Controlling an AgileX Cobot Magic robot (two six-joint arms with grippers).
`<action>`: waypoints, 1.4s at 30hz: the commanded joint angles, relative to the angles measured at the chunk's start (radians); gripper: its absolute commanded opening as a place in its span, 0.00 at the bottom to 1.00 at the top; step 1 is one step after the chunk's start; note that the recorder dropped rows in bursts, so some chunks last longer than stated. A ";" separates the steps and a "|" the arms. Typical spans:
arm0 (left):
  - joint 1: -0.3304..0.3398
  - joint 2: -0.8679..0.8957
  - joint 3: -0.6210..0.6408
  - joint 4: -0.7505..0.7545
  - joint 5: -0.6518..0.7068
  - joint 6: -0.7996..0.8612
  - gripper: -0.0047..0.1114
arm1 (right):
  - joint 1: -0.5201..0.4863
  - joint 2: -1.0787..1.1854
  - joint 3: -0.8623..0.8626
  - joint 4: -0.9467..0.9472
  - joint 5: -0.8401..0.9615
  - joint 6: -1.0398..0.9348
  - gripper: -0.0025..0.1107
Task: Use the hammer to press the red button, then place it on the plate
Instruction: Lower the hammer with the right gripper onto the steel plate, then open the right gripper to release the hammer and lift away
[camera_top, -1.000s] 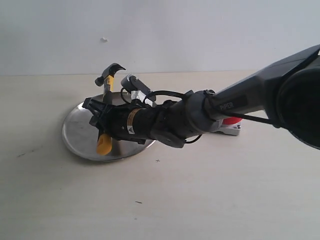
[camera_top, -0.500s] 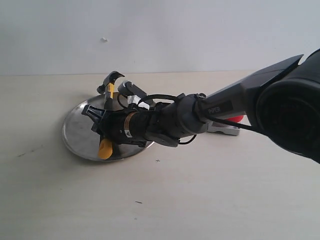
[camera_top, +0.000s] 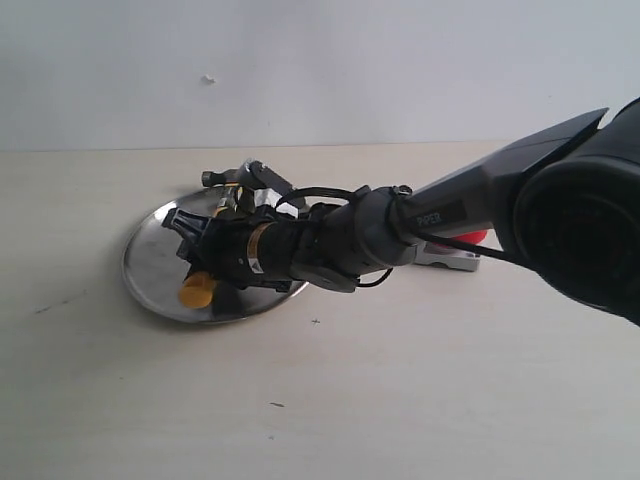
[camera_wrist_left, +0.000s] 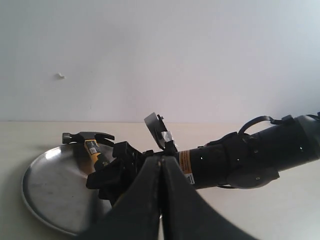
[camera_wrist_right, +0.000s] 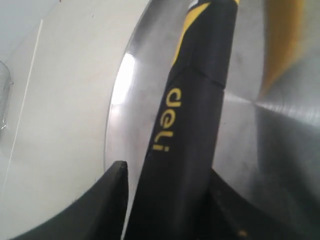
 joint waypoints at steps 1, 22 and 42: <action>0.000 -0.006 0.004 -0.004 0.002 0.004 0.04 | -0.003 -0.014 -0.013 -0.013 0.005 -0.020 0.38; 0.000 -0.006 0.004 -0.004 0.002 0.004 0.04 | -0.001 -0.061 -0.013 -0.011 0.158 -0.020 0.67; 0.000 -0.006 0.004 -0.004 0.002 0.002 0.04 | 0.045 -0.253 -0.011 -0.010 0.511 -0.228 0.67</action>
